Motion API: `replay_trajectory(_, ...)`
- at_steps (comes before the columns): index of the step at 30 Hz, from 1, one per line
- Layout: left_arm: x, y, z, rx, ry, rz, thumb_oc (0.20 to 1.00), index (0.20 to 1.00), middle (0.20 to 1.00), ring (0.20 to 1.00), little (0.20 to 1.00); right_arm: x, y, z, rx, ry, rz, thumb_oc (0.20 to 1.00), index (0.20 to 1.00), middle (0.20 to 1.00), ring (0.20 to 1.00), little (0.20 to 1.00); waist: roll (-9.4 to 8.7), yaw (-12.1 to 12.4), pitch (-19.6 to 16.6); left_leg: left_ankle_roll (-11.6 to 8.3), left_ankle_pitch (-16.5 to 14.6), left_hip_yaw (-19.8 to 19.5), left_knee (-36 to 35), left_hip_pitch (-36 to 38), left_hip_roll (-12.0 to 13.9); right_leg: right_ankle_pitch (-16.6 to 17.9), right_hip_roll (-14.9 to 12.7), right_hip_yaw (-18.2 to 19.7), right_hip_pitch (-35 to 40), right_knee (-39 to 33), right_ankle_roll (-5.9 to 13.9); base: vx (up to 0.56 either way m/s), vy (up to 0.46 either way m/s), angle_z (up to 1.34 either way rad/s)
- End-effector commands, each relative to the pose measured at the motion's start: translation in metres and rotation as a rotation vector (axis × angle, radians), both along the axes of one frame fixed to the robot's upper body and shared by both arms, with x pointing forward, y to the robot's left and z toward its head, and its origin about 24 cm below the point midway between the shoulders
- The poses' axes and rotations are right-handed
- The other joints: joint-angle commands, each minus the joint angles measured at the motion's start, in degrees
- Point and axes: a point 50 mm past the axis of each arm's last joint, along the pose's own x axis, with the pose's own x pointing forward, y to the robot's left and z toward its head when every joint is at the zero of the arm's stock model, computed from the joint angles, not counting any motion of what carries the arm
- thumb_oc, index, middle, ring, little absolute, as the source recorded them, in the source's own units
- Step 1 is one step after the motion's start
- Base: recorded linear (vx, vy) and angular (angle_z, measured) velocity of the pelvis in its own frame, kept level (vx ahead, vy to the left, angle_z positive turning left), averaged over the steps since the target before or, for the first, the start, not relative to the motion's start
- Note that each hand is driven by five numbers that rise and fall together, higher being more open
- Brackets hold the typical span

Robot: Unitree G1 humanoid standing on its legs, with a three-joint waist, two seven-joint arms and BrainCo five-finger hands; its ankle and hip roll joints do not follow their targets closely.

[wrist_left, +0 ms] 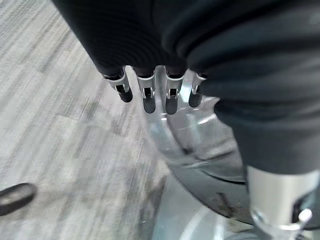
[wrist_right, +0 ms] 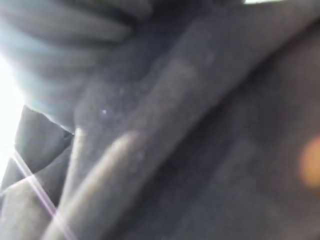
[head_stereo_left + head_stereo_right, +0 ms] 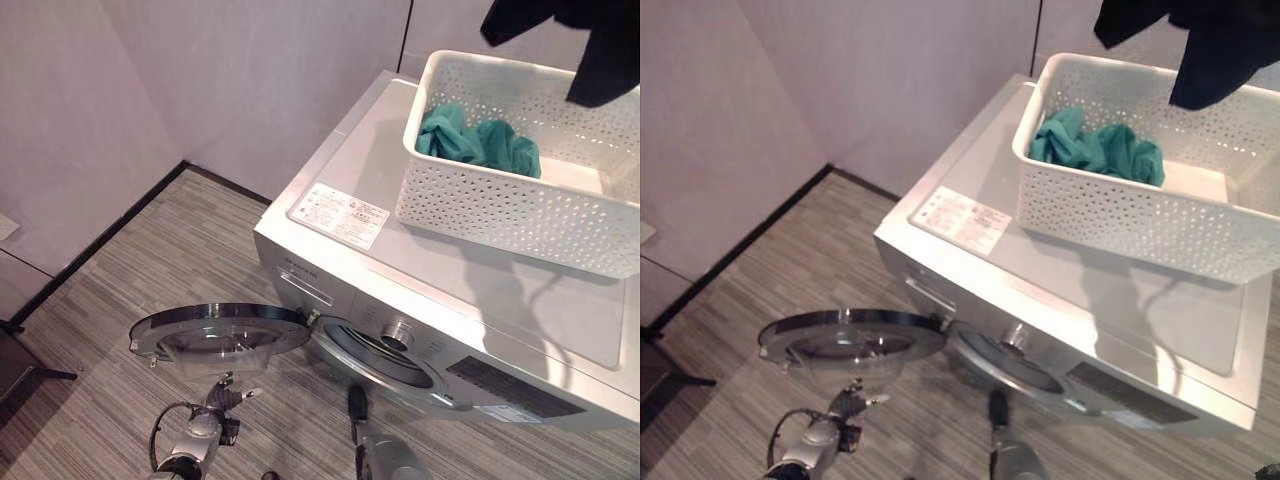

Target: Grab the laundry basket,head to the washer,open it,put in the laundry and shut it.

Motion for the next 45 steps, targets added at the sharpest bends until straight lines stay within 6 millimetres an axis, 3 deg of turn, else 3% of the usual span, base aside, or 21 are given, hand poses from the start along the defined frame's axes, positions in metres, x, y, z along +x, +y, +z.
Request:
replay_trajectory(1, -0.002, 0.018, 0.005, 0.072, -0.025, -0.013, 1.000, 1.000, 1.000, 1.000, 1.000, -0.023, -0.003, 0.033, 0.055, -0.213, -0.034, 0.200, 0.200, 0.200, 0.200, 0.200, -4.61, -0.32, -4.98, -0.08, 5.81, -1.31, 2.45, 1.66, 2.21, -9.84, -7.26, 5.66, -1.34, 10.79, 7.23, 0.00, 0.000, 0.00)
replay_trajectory(6, 0.001, 0.012, 0.004, 0.066, -0.025, -0.015, 1.000, 1.000, 1.000, 1.000, 1.000, -0.037, -0.001, 0.050, 0.046, -0.283, -0.091, 0.200, 0.200, 0.200, 0.200, 0.200, -5.02, -1.38, -5.62, 0.40, 3.72, -0.83, 2.79, 2.49, 1.69, -9.59, -7.20, 6.57, -1.26, 10.94, 7.55, -0.01, 0.028, -0.07)
replay_trajectory(11, 0.000, 0.009, 0.002, 0.054, -0.017, -0.001, 1.000, 1.000, 1.000, 1.000, 1.000, -0.049, -0.003, 0.053, -0.007, -0.314, -0.151, 0.200, 0.200, 0.200, 0.200, 0.200, -4.98, -2.38, -6.06, 0.78, 2.03, -0.06, 2.77, 3.32, 1.17, -9.22, -7.24, 7.39, -1.41, 10.91, 7.93, -0.01, 0.042, -0.12)
replay_trajectory(19, -0.018, 0.010, -0.010, 0.033, 0.050, 0.082, 1.000, 1.000, 1.000, 1.000, 1.000, -0.077, -0.011, 0.029, -0.121, -0.404, -0.232, 0.200, 0.200, 0.200, 0.200, 0.200, -4.04, -5.90, -6.35, 2.52, -2.62, 3.04, 2.38, 6.28, -0.98, -7.25, -7.02, 11.12, -2.54, 10.66, 9.42, -0.02, 0.064, -0.25)
replay_trajectory(23, -0.026, 0.015, -0.012, 0.024, 0.063, 0.122, 1.000, 1.000, 1.000, 1.000, 1.000, -0.080, -0.013, 0.013, -0.148, -0.397, -0.246, 0.200, 0.200, 0.200, 0.200, 0.200, -3.97, -6.96, -6.40, 3.29, -4.10, 4.89, 2.32, 7.50, -1.95, -6.31, -6.56, 13.08, -3.19, 10.32, 10.37, -0.01, 0.050, -0.33)
replay_trajectory(26, -0.043, 0.017, -0.020, -0.011, 0.106, 0.196, 1.000, 1.000, 1.000, 1.000, 1.000, -0.071, -0.023, -0.037, -0.140, -0.312, -0.245, 0.200, 0.200, 0.200, 0.200, 0.200, -3.37, -9.82, -5.88, 4.81, -6.40, 7.25, 3.17, 9.03, -3.56, -4.81, -5.62, 16.41, -4.31, 10.22, 11.59, -0.01, 0.058, -0.64)
replay_trajectory(27, -0.044, 0.021, -0.020, 0.003, 0.107, 0.189, 1.000, 1.000, 1.000, 1.000, 1.000, -0.075, -0.027, -0.043, -0.130, -0.307, -0.255, 0.200, 0.200, 0.200, 0.200, 0.200, -4.08, -9.21, -5.98, 4.85, -6.52, 7.47, 3.23, 9.12, -3.57, -4.77, -5.53, 16.61, -4.31, 10.20, 11.63, 0.01, 0.066, -0.48)
replay_trajectory(28, -0.047, 0.018, -0.022, -0.010, 0.119, 0.197, 1.000, 1.000, 1.000, 1.000, 1.000, -0.071, -0.028, -0.058, -0.120, -0.274, -0.249, 0.200, 0.200, 0.200, 0.200, 0.200, -3.44, -9.98, -5.66, 5.39, -7.50, 8.03, 3.53, 9.67, -3.79, -4.97, -5.17, 17.10, -4.31, 10.27, 11.93, 0.02, 0.064, -0.54)
replay_trajectory(29, -0.051, 0.017, -0.024, -0.024, 0.132, 0.209, 1.000, 1.000, 1.000, 1.000, 1.000, -0.068, -0.032, -0.089, -0.092, -0.211, -0.235, 0.200, 0.200, 0.200, 0.200, 0.200, -3.23, -10.90, -5.38, 5.91, -8.20, 9.01, 3.88, 10.14, -4.38, -4.37, -4.95, 17.98, -4.59, 9.96, 12.37, 0.00, 0.045, -0.50)
replay_trajectory(31, -0.052, 0.020, -0.023, -0.007, 0.133, 0.196, 1.000, 1.000, 1.000, 1.000, 1.000, -0.074, -0.037, -0.096, -0.080, -0.204, -0.251, 0.200, 0.200, 0.200, 0.200, 0.200, -4.39, -9.83, -5.66, 5.78, -7.83, 9.25, 3.88, 9.99, -4.64, -3.84, -5.03, 18.36, -4.76, 9.73, 12.28, -0.01, 0.016, -0.44)
replay_trajectory(32, -0.052, 0.019, -0.023, -0.019, 0.121, 0.203, 1.000, 1.000, 1.000, 1.000, 1.000, -0.073, -0.040, -0.131, -0.025, -0.134, -0.224, 0.200, 0.200, 0.200, 0.200, 0.200, -3.65, -10.82, -5.21, 6.37, -8.97, 10.08, 4.55, 10.39, -4.84, -3.67, -4.80, 18.79, -4.74, 9.54, 12.89, 0.00, 0.042, -0.37)
replay_trajectory(34, -0.049, 0.020, -0.021, -0.013, 0.106, 0.191, 1.000, 1.000, 1.000, 1.000, 1.000, -0.079, -0.042, -0.159, 0.024, -0.084, -0.205, 0.200, 0.200, 0.200, 0.200, 0.200, -3.76, -11.13, -4.85, 6.68, -9.66, 10.77, 5.47, 10.42, -5.15, -2.99, -4.77, 19.42, -4.95, 9.07, 13.18, -0.02, 0.033, -0.42)
replay_trajectory(38, -0.037, 0.023, -0.011, 0.013, 0.034, 0.151, 1.000, 1.000, 1.000, 1.000, 1.000, -0.082, -0.037, -0.203, 0.105, 0.039, -0.134, 0.200, 0.200, 0.200, 0.200, 0.200, -4.06, -11.95, -3.77, 7.24, -11.18, 12.20, 7.86, 9.87, -5.74, -1.66, -5.04, 20.04, -5.18, 7.68, 13.34, -0.06, 0.003, -0.29)
replay_trajectory(39, -0.036, 0.027, -0.008, 0.027, 0.017, 0.144, 1.000, 1.000, 1.000, 1.000, 1.000, -0.081, -0.029, -0.232, 0.188, 0.111, -0.049, 0.200, 0.200, 0.200, 0.200, 0.200, -4.34, -12.16, -3.18, 7.59, -11.94, 13.02, 9.17, 9.45, -6.14, -1.01, -5.27, 20.16, -5.38, 7.06, 13.34, -0.05, -0.010, -0.21)
replay_trajectory(40, -0.036, 0.028, -0.008, 0.029, 0.018, 0.144, 1.000, 1.000, 1.000, 1.000, 1.000, -0.082, -0.029, -0.232, 0.191, 0.112, -0.048, 0.200, 0.200, 0.200, 0.200, 0.200, -4.49, -12.12, -3.24, 7.60, -12.00, 13.03, 9.30, 9.40, -6.14, -0.98, -5.28, 20.19, -5.38, 7.04, 13.34, -0.05, -0.007, -0.22)
replay_trajectory(41, -0.036, 0.030, -0.007, 0.031, 0.015, 0.149, 1.000, 1.000, 1.000, 1.000, 1.000, -0.080, -0.022, -0.250, 0.236, 0.175, 0.003, 0.200, 0.200, 0.200, 0.200, 0.200, -4.56, -12.24, -2.83, 7.69, -12.26, 13.23, 9.76, 9.20, -6.35, -0.70, -5.41, 20.33, -5.49, 6.94, 13.34, -0.04, -0.016, -0.28)
replay_trajectory(42, -0.036, 0.035, -0.007, 0.042, 0.021, 0.164, 1.000, 1.000, 1.000, 1.000, 1.000, -0.080, -0.006, -0.282, 0.317, 0.291, 0.112, 0.200, 0.200, 0.200, 0.200, 0.200, -5.19, -12.50, -2.23, 7.70, -12.54, 13.40, 11.10, 8.75, -6.50, -0.51, -5.64, 20.62, -5.58, 7.05, 13.34, -0.04, -0.016, -0.30)
replay_trajectory(44, -0.037, 0.036, -0.007, 0.044, 0.021, 0.165, 1.000, 1.000, 1.000, 1.000, 1.000, -0.080, -0.006, -0.283, 0.319, 0.292, 0.113, 0.200, 0.200, 0.200, 0.200, 0.200, -5.36, -12.54, -2.28, 7.71, -12.59, 13.36, 11.24, 8.68, -6.52, -0.52, -5.68, 20.63, -5.59, 7.07, 13.34, -0.02, -0.013, -0.16)
replay_trajectory(45, -0.037, 0.039, -0.007, 0.057, 0.027, 0.172, 1.000, 1.000, 1.000, 1.000, 1.000, -0.083, 0.004, -0.295, 0.343, 0.356, 0.179, 0.200, 0.200, 0.200, 0.200, 0.200, -5.80, -12.76, -1.84, 7.58, -12.68, 13.41, 12.00, 8.42, -6.54, -0.33, -5.85, 20.78, -5.56, 7.18, 13.34, -0.06, -0.022, -0.09)
